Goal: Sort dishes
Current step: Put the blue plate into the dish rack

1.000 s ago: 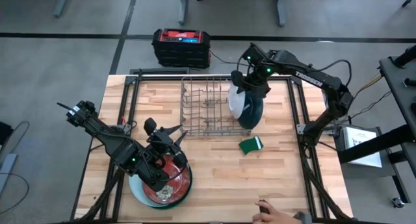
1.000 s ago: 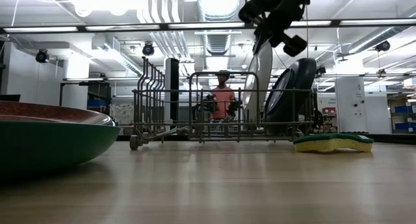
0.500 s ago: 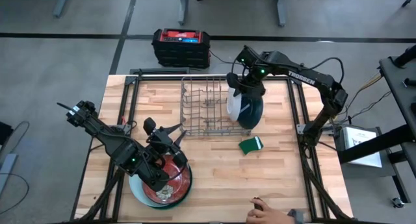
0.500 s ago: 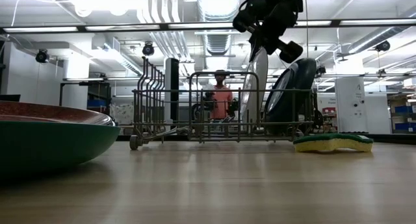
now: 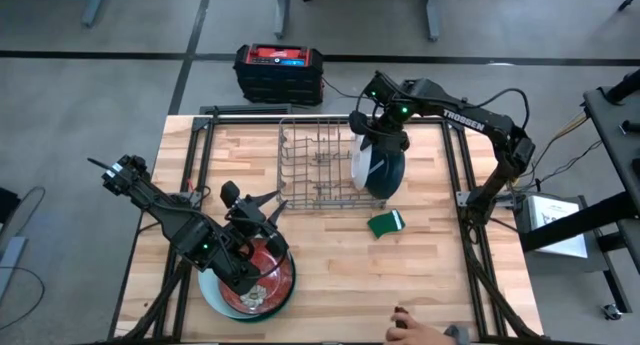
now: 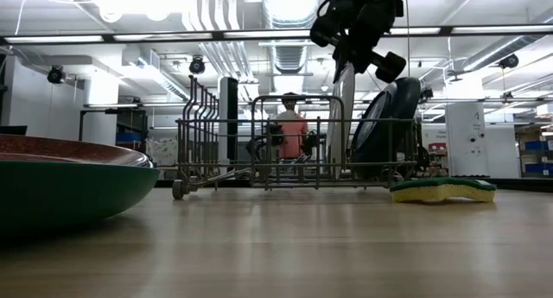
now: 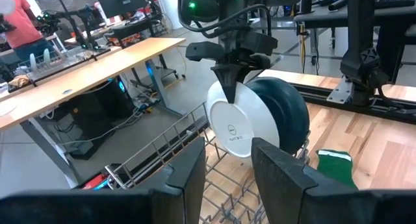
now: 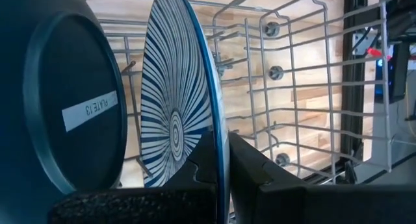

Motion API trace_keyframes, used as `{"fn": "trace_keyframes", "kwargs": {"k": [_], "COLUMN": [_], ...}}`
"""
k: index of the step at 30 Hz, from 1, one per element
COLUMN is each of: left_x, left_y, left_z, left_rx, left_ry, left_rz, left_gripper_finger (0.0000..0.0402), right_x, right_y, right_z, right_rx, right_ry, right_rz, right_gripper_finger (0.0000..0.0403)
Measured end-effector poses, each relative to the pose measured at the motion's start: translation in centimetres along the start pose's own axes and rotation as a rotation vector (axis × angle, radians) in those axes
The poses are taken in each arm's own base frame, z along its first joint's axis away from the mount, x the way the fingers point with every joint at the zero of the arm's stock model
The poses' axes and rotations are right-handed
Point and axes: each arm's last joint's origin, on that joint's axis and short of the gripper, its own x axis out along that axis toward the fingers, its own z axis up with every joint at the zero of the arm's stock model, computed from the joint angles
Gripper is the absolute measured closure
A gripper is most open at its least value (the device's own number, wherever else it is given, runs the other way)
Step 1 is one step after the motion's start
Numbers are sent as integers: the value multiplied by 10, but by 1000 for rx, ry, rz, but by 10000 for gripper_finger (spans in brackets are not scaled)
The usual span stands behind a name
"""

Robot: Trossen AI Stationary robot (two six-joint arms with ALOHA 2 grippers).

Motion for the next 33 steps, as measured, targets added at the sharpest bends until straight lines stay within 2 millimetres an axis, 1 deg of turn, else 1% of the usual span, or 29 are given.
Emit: {"fn": "trace_keyframes", "kwargs": {"k": [4,8,12,15,22,33], "left_x": [0,0,0,0,0,0], "left_y": [0,0,0,0,0,-1], "left_z": [0,0,0,0,0,-1], "left_rx": [0,0,1,1,1,3], "left_ry": [0,0,0,0,0,0], "left_rz": [0,0,0,0,1,1], "left_gripper_finger": [286,286,286,286,286,286], "right_x": [0,0,0,0,-1,-1], "right_y": [0,0,0,-1,-4,-4], "right_z": [0,0,-1,-1,-3,-3], "right_rx": [7,11,71,85,159,186], "right_ry": [0,5,8,8,21,25], "right_rz": [1,1,-5,-7,-41,-48], "right_gripper_finger": [389,365,342,330,310,279]}}
